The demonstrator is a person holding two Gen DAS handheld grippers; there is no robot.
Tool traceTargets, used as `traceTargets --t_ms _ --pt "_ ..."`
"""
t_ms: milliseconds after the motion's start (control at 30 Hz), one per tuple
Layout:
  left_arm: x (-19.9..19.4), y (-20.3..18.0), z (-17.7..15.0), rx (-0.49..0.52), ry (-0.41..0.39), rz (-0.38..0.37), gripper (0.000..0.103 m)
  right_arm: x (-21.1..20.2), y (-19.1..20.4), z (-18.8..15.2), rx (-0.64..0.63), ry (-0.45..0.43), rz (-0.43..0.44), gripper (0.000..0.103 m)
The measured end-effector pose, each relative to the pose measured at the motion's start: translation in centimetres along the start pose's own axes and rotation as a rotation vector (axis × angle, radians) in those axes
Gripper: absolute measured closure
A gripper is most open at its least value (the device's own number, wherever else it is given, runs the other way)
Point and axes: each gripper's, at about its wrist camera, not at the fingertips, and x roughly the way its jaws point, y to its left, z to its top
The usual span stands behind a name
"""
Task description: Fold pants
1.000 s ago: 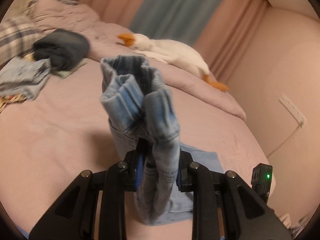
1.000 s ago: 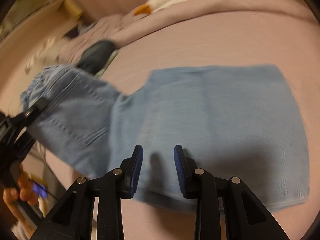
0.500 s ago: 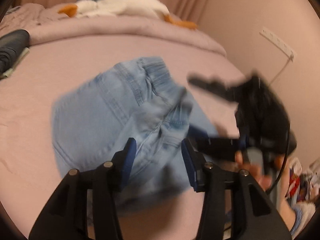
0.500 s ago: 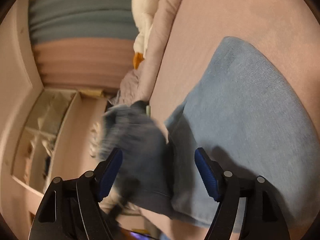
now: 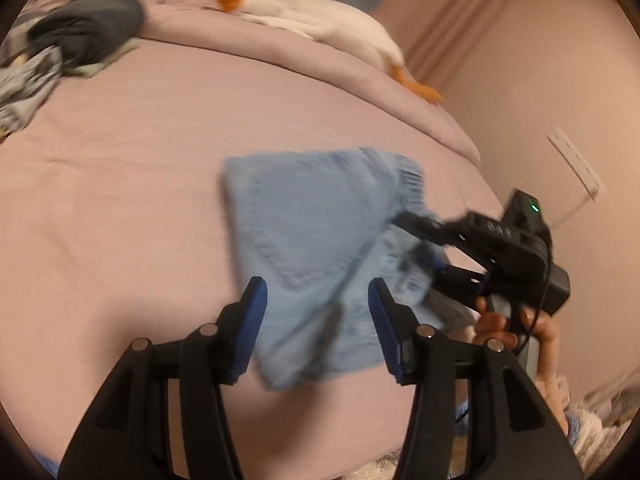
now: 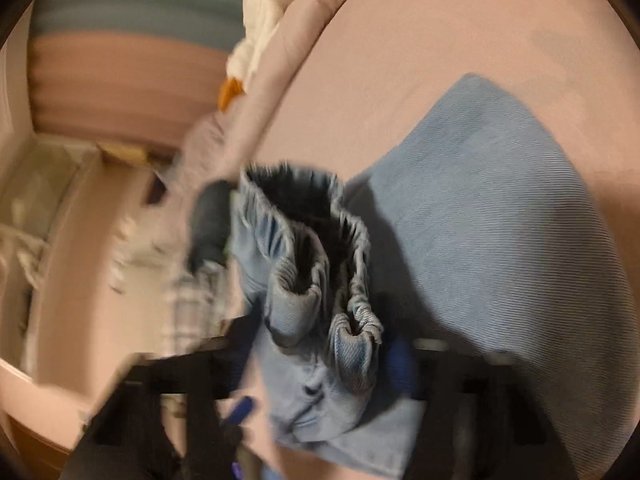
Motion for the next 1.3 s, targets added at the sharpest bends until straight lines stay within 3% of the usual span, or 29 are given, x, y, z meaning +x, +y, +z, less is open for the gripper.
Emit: traceTargets --t_ms 133,200,367,567,733,800,867,933,1067,1100,1200,1300 --pt "-1.1 1.5 0.0 -0.051 -0.011 0.019 0.051 -0.6 1.5 0.1 -0.085 -0.047 -0.063 0.073" --pt "-1.3 1.9 0.1 -0.061 -0.018 0.029 0.051 -1.7 2.5 0.2 -0.117 -0.061 -0.058 0.074" --pt "-1.4 2.6 -0.6 -0.087 -0.014 0.012 0.047 -7.3 2.9 1.0 -0.164 -0.193 -0.046 0.074" --pt "0.1 1.4 -0.4 -0.053 0.019 0.001 0.047 -7.9 -2.7 0.5 -0.053 -0.164 -0.120 0.074" --pt "1.5 -0.2 0.6 0.007 0.053 0.011 0.047 -6.6 -6.2 0.2 0.025 -0.122 -0.122 0.072" --pt "1.9 -0.9 1.1 0.027 0.053 0.011 0.047 -7.0 -6.5 0.5 0.062 -0.112 -0.061 0.064" --pt "2.4 -1.6 1.8 0.049 0.050 0.006 0.047 -7.7 -6.3 0.6 0.046 -0.103 -0.068 0.059" --pt "3.2 -2.8 2.5 0.080 0.051 -0.008 0.048 -8.9 -5.3 0.5 -0.026 -0.124 -0.124 0.055" --pt "6.0 -6.5 4.3 0.168 0.071 -0.060 0.049 -10.4 -0.9 -0.8 -0.267 -0.238 -0.317 0.055" --pt "6.7 -7.3 4.6 0.180 0.082 -0.078 0.050 -10.5 0.3 -1.2 -0.334 -0.262 -0.325 0.055" --pt "9.7 -9.4 5.5 0.192 0.138 -0.134 0.058 -9.2 3.4 -1.9 -0.493 -0.262 -0.275 0.074" --pt "12.5 -10.4 5.7 0.193 0.177 -0.103 0.060 -6.1 5.0 -2.0 -0.577 -0.204 -0.289 0.077"
